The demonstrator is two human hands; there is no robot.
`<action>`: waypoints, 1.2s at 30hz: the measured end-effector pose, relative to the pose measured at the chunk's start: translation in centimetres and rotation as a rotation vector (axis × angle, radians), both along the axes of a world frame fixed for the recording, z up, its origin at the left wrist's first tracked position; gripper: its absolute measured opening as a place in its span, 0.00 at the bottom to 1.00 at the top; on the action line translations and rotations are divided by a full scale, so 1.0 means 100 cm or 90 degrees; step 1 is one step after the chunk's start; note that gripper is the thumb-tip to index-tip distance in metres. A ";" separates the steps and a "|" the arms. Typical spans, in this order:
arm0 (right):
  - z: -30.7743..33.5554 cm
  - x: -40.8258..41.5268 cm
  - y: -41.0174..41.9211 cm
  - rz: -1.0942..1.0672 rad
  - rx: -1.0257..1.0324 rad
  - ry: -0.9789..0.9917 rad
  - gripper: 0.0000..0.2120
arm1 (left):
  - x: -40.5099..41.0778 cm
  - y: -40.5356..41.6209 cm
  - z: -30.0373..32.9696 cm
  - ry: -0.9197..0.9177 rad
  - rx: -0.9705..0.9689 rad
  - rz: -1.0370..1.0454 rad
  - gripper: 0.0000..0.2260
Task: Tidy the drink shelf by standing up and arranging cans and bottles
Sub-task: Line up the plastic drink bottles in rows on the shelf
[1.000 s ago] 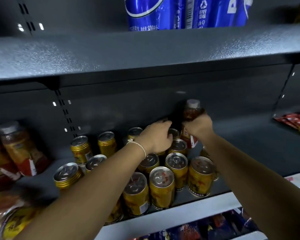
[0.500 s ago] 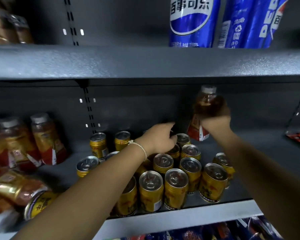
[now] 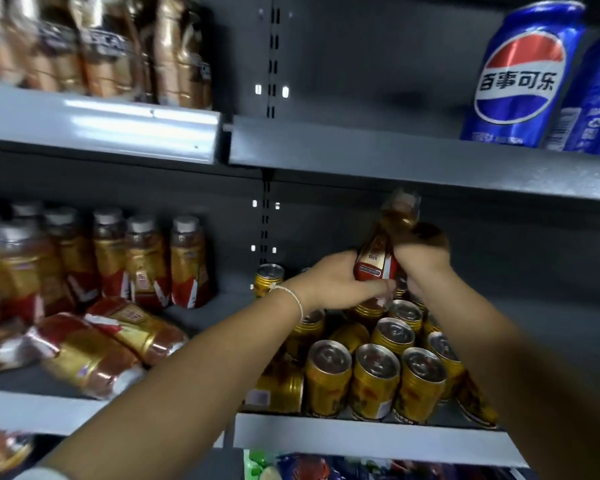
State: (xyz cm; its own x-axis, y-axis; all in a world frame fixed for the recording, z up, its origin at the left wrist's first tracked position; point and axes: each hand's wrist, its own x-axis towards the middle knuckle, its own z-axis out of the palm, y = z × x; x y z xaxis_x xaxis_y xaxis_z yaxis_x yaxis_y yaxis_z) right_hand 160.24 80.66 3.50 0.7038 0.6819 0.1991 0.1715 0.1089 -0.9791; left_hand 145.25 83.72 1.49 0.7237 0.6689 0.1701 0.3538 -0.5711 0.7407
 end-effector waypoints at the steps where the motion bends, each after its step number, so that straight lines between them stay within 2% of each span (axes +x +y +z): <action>1: 0.000 -0.013 0.002 0.008 -0.008 0.018 0.24 | -0.012 0.001 0.000 -0.007 -0.014 0.007 0.12; 4: -0.003 -0.054 0.009 0.039 -0.044 0.074 0.22 | -0.054 0.006 -0.005 -0.014 -0.055 0.050 0.28; 6: -0.007 -0.082 0.015 0.073 -0.063 0.105 0.22 | -0.085 0.010 -0.011 -0.024 -0.088 0.076 0.31; 11: -0.013 -0.158 0.029 0.140 -0.085 0.134 0.25 | -0.169 0.013 -0.016 -0.062 -0.127 0.110 0.29; 15: -0.015 -0.220 0.036 0.181 -0.086 0.122 0.27 | -0.238 0.010 -0.013 -0.059 -0.097 0.142 0.27; 24: -0.015 -0.347 0.045 0.282 -0.038 0.072 0.22 | -0.371 0.016 -0.029 -0.065 -0.040 0.236 0.26; 28: -0.018 -0.384 0.055 0.291 -0.025 0.034 0.28 | -0.412 0.025 -0.042 -0.052 -0.005 0.279 0.26; 36: -0.033 -0.419 0.096 0.292 0.009 -0.053 0.20 | -0.449 0.050 -0.057 0.004 0.097 0.349 0.19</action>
State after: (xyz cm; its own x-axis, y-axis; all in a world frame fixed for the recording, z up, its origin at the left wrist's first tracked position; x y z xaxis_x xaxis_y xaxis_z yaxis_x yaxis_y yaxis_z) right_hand 118.38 90.23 0.25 0.3120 0.9155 0.2538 0.1808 0.2051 -0.9619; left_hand 100.33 88.71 -4.22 0.2788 0.9152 0.2911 0.6322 -0.4031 0.6616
